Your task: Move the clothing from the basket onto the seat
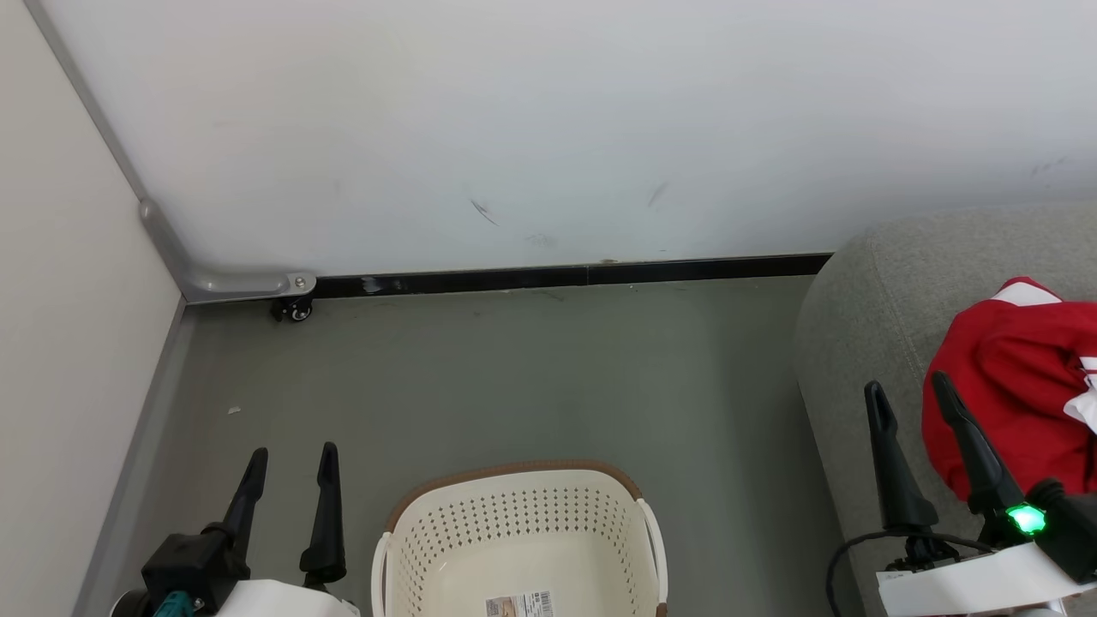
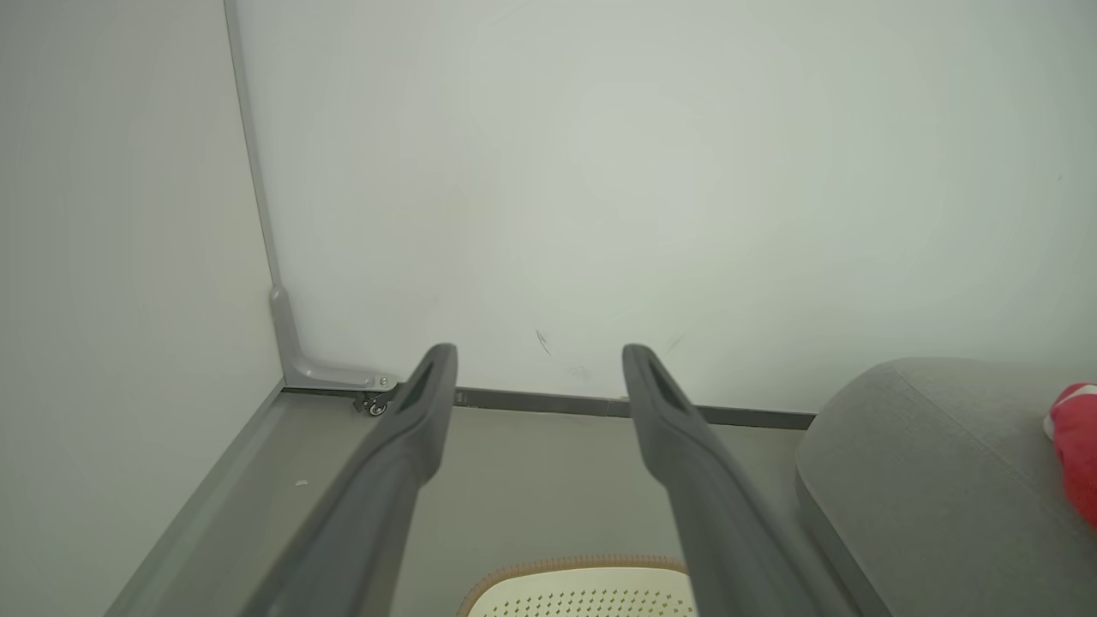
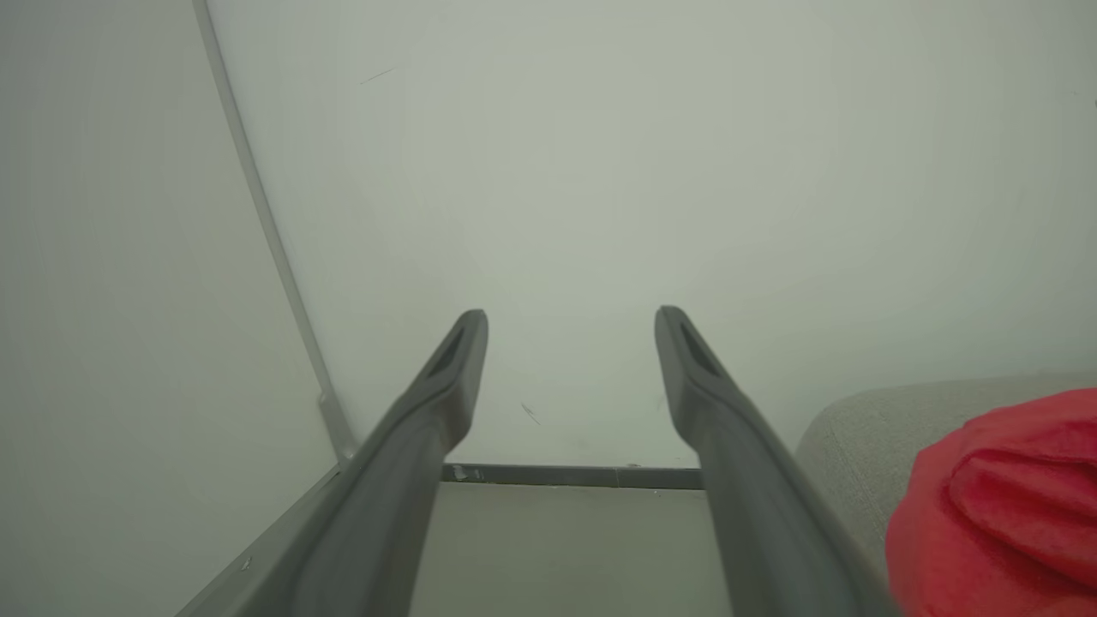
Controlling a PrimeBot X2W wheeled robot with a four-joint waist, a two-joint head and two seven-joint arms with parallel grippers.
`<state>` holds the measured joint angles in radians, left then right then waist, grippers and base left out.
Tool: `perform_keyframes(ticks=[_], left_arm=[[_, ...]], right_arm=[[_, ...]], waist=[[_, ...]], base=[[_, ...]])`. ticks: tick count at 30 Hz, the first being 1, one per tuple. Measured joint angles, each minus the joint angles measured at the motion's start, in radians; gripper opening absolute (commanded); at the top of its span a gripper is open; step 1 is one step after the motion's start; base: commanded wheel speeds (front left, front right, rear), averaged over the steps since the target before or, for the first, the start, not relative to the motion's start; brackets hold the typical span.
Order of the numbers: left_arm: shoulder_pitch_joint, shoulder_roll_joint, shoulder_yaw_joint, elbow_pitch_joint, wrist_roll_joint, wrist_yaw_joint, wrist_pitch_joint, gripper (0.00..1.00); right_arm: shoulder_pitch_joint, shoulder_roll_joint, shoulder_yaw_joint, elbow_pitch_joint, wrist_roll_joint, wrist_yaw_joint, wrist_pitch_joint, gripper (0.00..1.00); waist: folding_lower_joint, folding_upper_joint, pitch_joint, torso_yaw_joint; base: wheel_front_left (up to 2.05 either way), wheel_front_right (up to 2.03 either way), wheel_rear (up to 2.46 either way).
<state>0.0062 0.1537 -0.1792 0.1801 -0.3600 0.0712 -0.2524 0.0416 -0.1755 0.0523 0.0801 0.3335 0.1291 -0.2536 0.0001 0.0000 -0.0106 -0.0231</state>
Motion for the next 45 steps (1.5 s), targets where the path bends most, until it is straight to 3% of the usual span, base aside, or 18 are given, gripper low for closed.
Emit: perform_keyframes(ticks=[23,24,34,45], left_arm=[[0.000,-0.028,0.033,0.020,0.029,-0.041,0.000,1.00],[0.000,-0.030,0.033,0.023,0.029,-0.045,0.000,0.00],[0.037,-0.053,0.027,0.095,0.014,-0.045,0.006,0.00],[0.029,-0.058,0.064,0.110,-0.115,-0.056,0.051,0.00]], right_arm=[[0.000,0.001,0.001,-0.005,-0.010,0.000,0.000,1.00],[0.000,0.001,0.002,-0.004,-0.010,0.000,0.000,0.00],[0.041,0.027,0.018,0.058,0.002,0.000,0.002,0.00],[0.041,0.039,0.018,0.054,0.130,0.000,0.013,0.00]], waist=[[0.0000,0.0000,-0.003,0.002],[0.0000,0.0000,-0.003,0.002],[0.0000,0.0000,-0.003,0.002],[0.0000,0.0000,-0.001,0.004]], base=[[0.00,0.00,0.00],[0.00,0.00,0.00],[0.00,0.00,0.00],[0.00,0.00,0.00]])
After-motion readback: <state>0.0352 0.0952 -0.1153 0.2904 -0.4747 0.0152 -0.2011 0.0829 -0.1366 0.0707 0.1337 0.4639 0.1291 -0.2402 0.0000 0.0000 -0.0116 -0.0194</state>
